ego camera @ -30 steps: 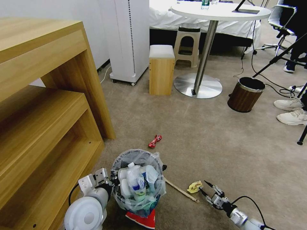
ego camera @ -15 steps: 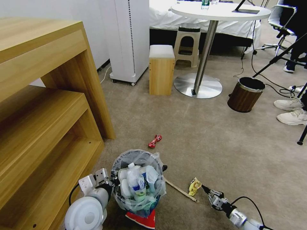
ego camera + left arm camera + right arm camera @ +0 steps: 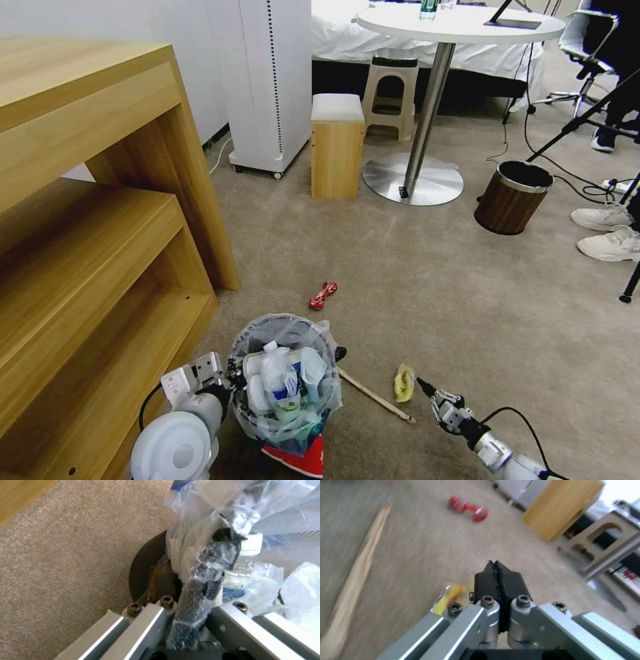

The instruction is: Pick up the trash bin and place the garbage on the floor into it.

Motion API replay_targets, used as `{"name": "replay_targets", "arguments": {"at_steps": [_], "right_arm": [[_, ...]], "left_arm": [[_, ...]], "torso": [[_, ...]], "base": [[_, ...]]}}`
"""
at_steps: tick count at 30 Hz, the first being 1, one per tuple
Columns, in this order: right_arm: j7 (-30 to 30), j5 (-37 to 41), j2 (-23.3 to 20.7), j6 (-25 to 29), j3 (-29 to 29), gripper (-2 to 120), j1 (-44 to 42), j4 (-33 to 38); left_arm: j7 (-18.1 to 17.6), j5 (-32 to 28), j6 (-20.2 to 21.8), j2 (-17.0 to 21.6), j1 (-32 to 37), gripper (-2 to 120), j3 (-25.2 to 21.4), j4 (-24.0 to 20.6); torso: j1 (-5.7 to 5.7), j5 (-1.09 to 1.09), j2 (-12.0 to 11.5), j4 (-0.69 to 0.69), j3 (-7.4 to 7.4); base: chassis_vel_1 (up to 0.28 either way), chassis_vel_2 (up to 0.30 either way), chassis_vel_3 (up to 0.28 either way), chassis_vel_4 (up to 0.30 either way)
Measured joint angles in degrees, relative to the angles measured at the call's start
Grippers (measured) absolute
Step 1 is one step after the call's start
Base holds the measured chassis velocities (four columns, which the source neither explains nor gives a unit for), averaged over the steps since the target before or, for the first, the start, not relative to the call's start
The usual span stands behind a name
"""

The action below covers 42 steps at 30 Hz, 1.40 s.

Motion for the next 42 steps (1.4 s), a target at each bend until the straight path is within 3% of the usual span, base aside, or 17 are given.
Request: {"name": "replay_targets", "arguments": {"at_steps": [5, 12, 18, 22, 24, 26, 28, 30, 32, 38, 42], "right_arm": [[0.9, 1.3, -2.4, 0.0, 2.8, 0, -2.2, 6.6], [1.4, 0.8, -2.4, -0.1, 4.0, 1, -3.5, 6.1], [1.5, 2.1, -0.7, -0.1, 4.0, 25, -3.7, -0.1], [1.5, 1.8, -0.3, -0.1, 4.0, 35, -2.8, -2.5], [1.5, 1.7, 0.4, -0.1, 3.9, 47, -1.4, -4.8], [1.5, 1.6, 0.5, -0.2, 3.8, 48, -1.1, -5.2], [1.3, 1.6, 0.8, -0.2, 3.4, 62, 0.6, -7.6], [1.2, 1.6, 0.9, -0.2, 3.2, 65, 1.1, -8.2], [0.6, 2.4, 1.2, -0.2, 2.5, 75, 2.8, -10.7], [-0.4, 3.7, 1.7, -0.2, 1.6, 95, 4.6, -12.3], [-1.2, 3.7, 3.1, -0.2, 1.1, 99, 6.6, -15.2]], "left_arm": [[0.1, 0.2, 0.0, -0.2, -0.2, 0, 0.5, 0.8], [0.4, 0.7, -0.1, -0.3, -0.3, 0, 0.8, 0.9], [0.7, 1.1, -0.2, -0.6, 0.1, 0, 1.0, 0.6], [0.8, 1.2, -0.2, -0.6, 0.2, 0, 1.0, 0.4], [0.8, 1.2, -0.4, -0.5, 0.4, 0, 0.9, 0.2], [0.9, 1.2, -0.4, -0.5, 0.5, 0, 0.9, 0.1], [1.2, 1.7, -0.5, -0.6, 0.9, 0, 0.9, 0.0], [1.3, 1.8, -0.6, -0.6, 1.0, 0, 0.8, 0.0], [1.4, 1.9, -0.7, -0.7, 1.0, 0, 0.8, -0.1], [1.5, 2.0, -0.8, -0.9, 1.1, 0, 0.8, -0.3], [1.5, 2.0, -0.8, -0.9, 0.9, 0, 1.1, -0.3]], "torso": [[0.00, 0.00, 0.0, 0.01, 0.00], [0.00, 0.01, 0.0, 0.01, 0.00], [0.00, 0.03, 0.0, 0.00, 0.00], [0.00, 0.01, 0.0, 0.00, 0.00], [0.00, 0.01, 0.0, 0.00, 0.00], [0.00, 0.01, 0.0, 0.01, 0.00], [0.00, 0.01, 0.0, 0.01, 0.00], [0.00, 0.01, 0.0, 0.01, 0.00], [0.00, 0.01, 0.0, 0.01, 0.00], [0.00, 0.02, 0.0, 0.01, 0.00], [0.00, 0.01, 0.0, 0.01, 0.00]], "base": [[0.000, 0.000, 0.000, 0.000], [0.000, 0.000, 0.000, 0.000], [0.000, 0.000, 0.000, 0.000], [0.000, 0.000, 0.000, 0.000], [0.000, 0.000, 0.000, 0.000], [0.000, 0.000, 0.000, 0.000], [0.000, 0.000, 0.000, 0.000], [0.000, 0.000, 0.000, 0.000], [0.000, 0.000, 0.000, 0.000], [0.000, 0.000, 0.000, 0.000], [0.000, 0.000, 0.000, 0.000]]}}
